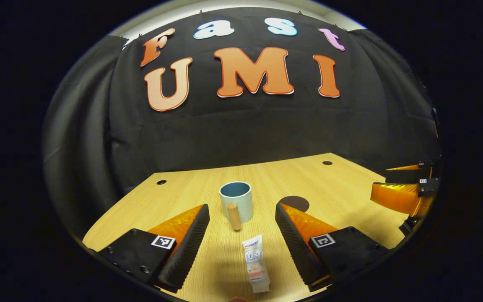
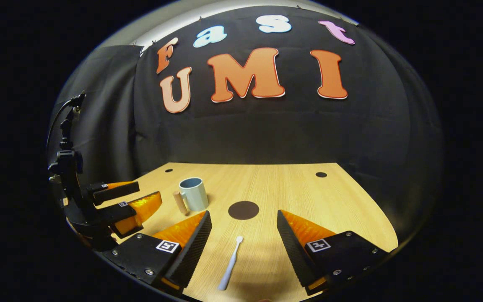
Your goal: Put the toothbrush and toothpaste on the desktop into the cup, then pick up the cup and place it on the coaster on the desktop.
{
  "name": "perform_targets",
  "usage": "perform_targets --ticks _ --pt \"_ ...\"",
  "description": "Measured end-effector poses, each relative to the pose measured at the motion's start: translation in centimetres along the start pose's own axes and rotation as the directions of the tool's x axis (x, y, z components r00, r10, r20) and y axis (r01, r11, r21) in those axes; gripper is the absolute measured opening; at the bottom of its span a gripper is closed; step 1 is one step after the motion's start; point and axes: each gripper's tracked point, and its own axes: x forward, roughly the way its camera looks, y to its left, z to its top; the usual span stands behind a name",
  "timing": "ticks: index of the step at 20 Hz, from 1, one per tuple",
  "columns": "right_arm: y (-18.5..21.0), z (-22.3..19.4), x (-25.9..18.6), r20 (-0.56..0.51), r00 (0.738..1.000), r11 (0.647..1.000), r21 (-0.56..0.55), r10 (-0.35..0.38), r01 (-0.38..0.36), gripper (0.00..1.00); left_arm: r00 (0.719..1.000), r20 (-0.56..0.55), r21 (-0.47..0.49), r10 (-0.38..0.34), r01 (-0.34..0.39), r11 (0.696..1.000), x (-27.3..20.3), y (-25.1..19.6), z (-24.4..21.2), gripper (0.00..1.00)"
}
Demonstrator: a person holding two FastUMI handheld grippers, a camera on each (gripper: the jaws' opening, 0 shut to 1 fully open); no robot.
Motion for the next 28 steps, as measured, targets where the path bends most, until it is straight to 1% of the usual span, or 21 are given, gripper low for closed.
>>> perform_targets --ticks 2,5,7,9,12,16,18,19,20,21,23,26,27,28 --pt "-0.2 -1.1 0.5 -0.053 0.999 1.0 -0.02 -0.012 0.011 0.95 0.999 -0.041 -0.004 -0.017 0.017 1.0 0.7 -0.2 -0.7 1.0" --pt "-0.3 -2.9 1.0 -0.16 0.987 0.999 -0.05 -0.01 0.002 0.94 0.995 -0.098 0.012 0.006 -0.005 1.0 1.5 0.6 -1.9 1.0" --pt "-0.4 -3.2 0.9 -0.203 0.979 0.997 -0.07 -0.022 0.007 0.92 0.992 -0.124 0.021 0.007 -0.004 1.0 2.0 0.5 -2.2 1.0" --pt "-0.1 -3.2 1.0 -0.241 0.97 0.997 -0.082 -0.014 -0.006 0.91 0.987 -0.164 0.035 0.003 0.003 0.999 2.5 0.5 -2.9 1.0" --pt "1.0 -4.3 1.5 -0.323 0.946 0.998 -0.046 0.035 -0.053 0.89 0.974 -0.223 0.031 -0.033 0.041 0.999 3.0 0.0 -4.1 1.0" --pt "1.3 -5.4 1.9 -0.404 0.914 0.999 -0.019 0.037 -0.048 0.88 0.959 -0.277 0.027 -0.056 0.066 0.997 2.7 -0.2 -4.8 1.0" --pt "1.5 -5.9 1.9 -0.45 0.892 0.999 0.002 0.046 -0.051 0.89 0.942 -0.33 0.03 -0.065 0.079 0.996 2.8 -0.2 -5.7 0.99" --pt "1.9 -6.3 2.0 -0.475 0.878 0.998 0.026 0.068 -0.063 0.88 0.934 -0.349 0.031 -0.07 0.087 0.996 2.9 -0.3 -5.9 1.0" --pt "2.4 -6.5 2.0 -0.496 0.863 0.995 0.064 0.095 -0.073 0.87 0.928 -0.365 0.024 -0.079 0.095 0.995 3.1 -0.5 -6.2 1.0" --pt "2.6 -6.4 1.8 -0.512 0.852 0.993 0.096 0.111 -0.071 0.83 0.915 -0.393 0.014 -0.091 0.105 0.994 3.4 -0.8 -6.7 1.0" --pt "2.6 -6.6 1.7 -0.54 0.834 0.991 0.117 0.118 -0.065 0.83 0.883 -0.454 -0.012 -0.118 0.127 0.992 3.5 -1.5 -7.9 1.0" --pt "2.8 -6.9 1.8 -0.577 0.808 0.992 0.105 0.119 -0.071 0.8 0.836 -0.532 -0.031 -0.138 0.143 0.989 3.4 -1.4 -8.6 0.99" --pt "2.8 -7.0 1.7 -0.586 0.802 0.992 0.109 0.117 -0.065 0.72 0.82 -0.555 -0.036 -0.142 0.147 0.989 3.4 -1.4 -8.7 1.0" --pt "2.7 -7.2 1.8 -0.601 0.791 0.992 0.11 0.115 -0.06 0.8 0.804 -0.577 -0.039 -0.145 0.15 0.988 3.3 -1.4 -8.9 1.0"
